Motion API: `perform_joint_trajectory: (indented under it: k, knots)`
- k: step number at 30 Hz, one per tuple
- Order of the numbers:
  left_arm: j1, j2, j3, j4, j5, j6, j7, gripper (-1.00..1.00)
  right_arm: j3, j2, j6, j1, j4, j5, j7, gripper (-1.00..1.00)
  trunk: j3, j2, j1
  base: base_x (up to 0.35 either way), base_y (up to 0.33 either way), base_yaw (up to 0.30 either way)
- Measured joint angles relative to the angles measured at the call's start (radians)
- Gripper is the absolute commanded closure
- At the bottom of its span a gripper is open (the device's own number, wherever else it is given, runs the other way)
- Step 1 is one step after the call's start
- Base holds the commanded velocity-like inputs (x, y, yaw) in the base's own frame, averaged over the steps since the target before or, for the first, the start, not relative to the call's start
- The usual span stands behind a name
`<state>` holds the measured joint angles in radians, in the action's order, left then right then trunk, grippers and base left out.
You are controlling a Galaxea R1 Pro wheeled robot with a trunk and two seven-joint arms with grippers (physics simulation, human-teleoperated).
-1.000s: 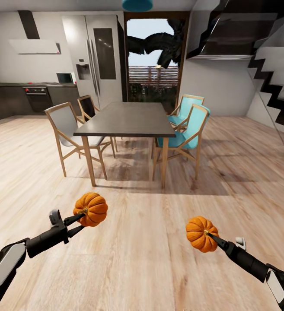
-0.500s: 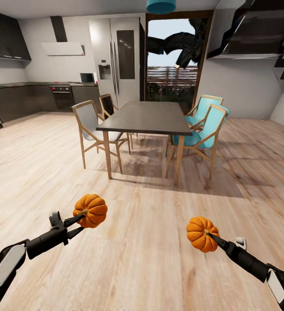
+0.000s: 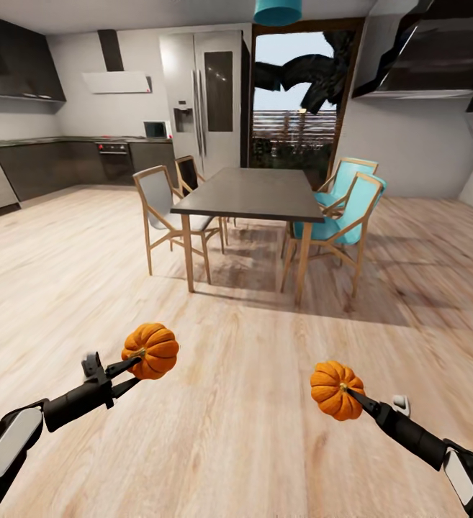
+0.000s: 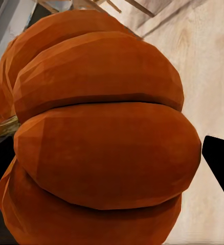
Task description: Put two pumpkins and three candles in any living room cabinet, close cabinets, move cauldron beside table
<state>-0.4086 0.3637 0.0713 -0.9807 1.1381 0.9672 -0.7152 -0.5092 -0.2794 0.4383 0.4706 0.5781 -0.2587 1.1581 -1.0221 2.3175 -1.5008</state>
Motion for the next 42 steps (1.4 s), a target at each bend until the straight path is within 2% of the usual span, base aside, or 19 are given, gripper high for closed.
perform_joint_trajectory:
  k: [17, 23, 29, 34, 38, 39, 42]
  knots:
    - [0.000, 0.001, 0.001, 0.005, -0.008, -0.005, 0.001, 1.00, 0.001, -0.001, 0.003, 0.000, 0.000, 0.003, -0.019, 1.00, 0.000, 0.000, 0.000, -0.080, 0.020, 0.287]
    - [0.000, 0.000, 0.039, 0.028, -0.013, -0.005, 0.000, 1.00, 0.002, -0.001, 0.007, 0.000, 0.000, 0.003, -0.026, 1.00, 0.003, -0.007, 0.004, 0.000, 0.000, 0.291]
    - [0.000, 0.000, 0.045, 0.028, -0.010, -0.002, 0.001, 1.00, 0.014, -0.001, 0.008, 0.000, 0.001, 0.011, -0.093, 1.00, 0.022, -0.049, 0.027, 0.000, 0.000, 0.291]
    - [0.000, 0.010, 0.047, 0.028, -0.017, -0.003, 0.008, 1.00, 0.020, -0.001, 0.009, 0.000, 0.001, 0.040, -0.193, 1.00, 0.037, -0.084, 0.046, 0.000, 0.000, 0.291]
    - [0.000, 0.033, 0.047, 0.029, -0.019, -0.003, 0.010, 1.00, 0.063, -0.001, 0.011, 0.000, 0.001, 0.071, -0.256, 1.00, 0.050, -0.112, 0.062, 0.000, 0.000, 0.291]
    - [0.000, 0.037, 0.047, 0.031, -0.018, -0.003, 0.010, 1.00, 0.085, -0.001, 0.011, 0.000, 0.001, 0.077, -0.291, 1.00, 0.053, -0.119, 0.065, 0.000, 0.000, 0.291]
    - [0.000, 0.043, 0.045, 0.035, -0.021, -0.004, 0.012, 1.00, 0.131, 0.001, 0.016, 0.000, 0.001, 0.076, -0.355, 1.00, 0.063, -0.140, 0.077, 0.000, 0.000, 0.291]
